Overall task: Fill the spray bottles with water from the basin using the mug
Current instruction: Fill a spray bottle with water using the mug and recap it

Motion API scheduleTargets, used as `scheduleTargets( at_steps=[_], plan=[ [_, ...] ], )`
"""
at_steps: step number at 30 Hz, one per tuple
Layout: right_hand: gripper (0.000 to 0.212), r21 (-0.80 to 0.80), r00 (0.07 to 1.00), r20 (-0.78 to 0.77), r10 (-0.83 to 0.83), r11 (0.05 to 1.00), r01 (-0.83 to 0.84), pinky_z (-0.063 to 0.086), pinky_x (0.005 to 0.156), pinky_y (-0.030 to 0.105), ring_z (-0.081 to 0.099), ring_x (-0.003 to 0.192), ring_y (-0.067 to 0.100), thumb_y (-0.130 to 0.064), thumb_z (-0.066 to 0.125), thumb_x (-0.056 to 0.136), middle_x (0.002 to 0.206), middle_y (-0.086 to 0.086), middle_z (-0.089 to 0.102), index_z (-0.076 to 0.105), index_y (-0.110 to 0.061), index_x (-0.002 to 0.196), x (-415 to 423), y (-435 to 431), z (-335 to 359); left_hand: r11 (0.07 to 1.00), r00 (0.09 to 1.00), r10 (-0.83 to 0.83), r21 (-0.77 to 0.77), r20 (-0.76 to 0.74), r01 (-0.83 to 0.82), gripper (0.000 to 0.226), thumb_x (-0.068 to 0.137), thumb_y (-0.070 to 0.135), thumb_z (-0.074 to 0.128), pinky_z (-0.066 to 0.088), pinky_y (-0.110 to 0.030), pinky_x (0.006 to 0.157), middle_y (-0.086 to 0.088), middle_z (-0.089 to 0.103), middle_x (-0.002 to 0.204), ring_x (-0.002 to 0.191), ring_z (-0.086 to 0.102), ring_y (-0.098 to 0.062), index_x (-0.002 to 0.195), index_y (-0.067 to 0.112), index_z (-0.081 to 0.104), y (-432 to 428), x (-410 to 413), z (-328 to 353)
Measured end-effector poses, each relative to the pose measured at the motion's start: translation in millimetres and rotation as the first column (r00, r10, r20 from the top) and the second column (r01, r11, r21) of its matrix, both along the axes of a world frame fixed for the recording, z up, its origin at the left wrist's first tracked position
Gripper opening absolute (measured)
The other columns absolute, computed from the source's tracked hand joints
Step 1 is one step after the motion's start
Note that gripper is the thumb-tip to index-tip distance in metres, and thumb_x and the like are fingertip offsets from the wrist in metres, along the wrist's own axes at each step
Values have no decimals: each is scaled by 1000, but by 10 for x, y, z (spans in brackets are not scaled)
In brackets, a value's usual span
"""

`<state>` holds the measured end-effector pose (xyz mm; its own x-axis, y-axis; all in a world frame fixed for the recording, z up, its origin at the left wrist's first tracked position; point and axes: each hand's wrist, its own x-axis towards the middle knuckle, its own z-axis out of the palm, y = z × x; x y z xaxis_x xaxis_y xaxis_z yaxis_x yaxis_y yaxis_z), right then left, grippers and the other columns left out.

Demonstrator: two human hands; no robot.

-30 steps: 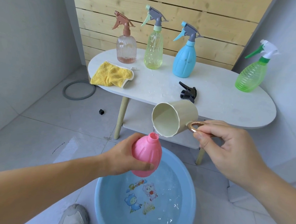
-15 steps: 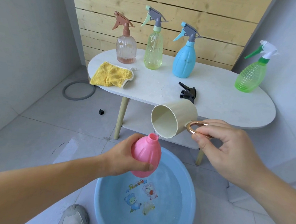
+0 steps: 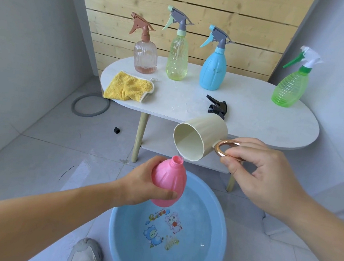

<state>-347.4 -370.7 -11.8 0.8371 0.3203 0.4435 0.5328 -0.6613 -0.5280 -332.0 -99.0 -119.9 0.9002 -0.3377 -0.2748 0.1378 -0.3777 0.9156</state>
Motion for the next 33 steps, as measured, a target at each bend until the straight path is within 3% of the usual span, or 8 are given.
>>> scheduleTargets(
  at_steps=[5, 9, 17, 33],
  plan=[
    [31, -45, 998, 37, 45, 998, -43, 47, 88, 30, 61, 105, 14, -36, 55, 91, 77, -20, 64, 69, -14, 75, -4, 3, 3, 1000, 1000, -5, 3, -3, 5, 85, 56, 42, 94, 64, -38, 88, 9, 67, 121, 109, 69, -15, 131, 41, 53, -4, -8, 11],
    [30, -59, 998, 41, 51, 997, -48, 47, 89, 33, 60, 107, 14, -37, 54, 92, 72, -25, 57, 68, -17, 75, -8, 8, 0, 1000, 1000, 0, 7, -3, 0, 85, 56, 41, 94, 64, -37, 88, 10, 67, 121, 109, 69, -15, 131, 41, 53, -5, -5, 14],
    [29, -60, 998, 53, 40, 997, -37, 50, 82, 38, 60, 109, 15, -37, 54, 91, 75, -21, 62, 71, -18, 78, -4, 18, 2, 1000, 1000, 2, 13, 2, -2, 84, 56, 41, 93, 64, -40, 90, 10, 66, 122, 111, 68, -15, 129, 43, 53, -4, -12, 7],
    [26, -110, 997, 53, 56, 993, -50, 45, 87, 25, 58, 111, 12, -36, 54, 92, 70, -5, 64, 71, -21, 81, -8, 0, -8, 1000, 1000, 0, 18, -9, 0, 87, 52, 46, 93, 64, -41, 90, 8, 66, 121, 111, 69, -17, 129, 42, 54, -13, -12, 4]
  ],
)
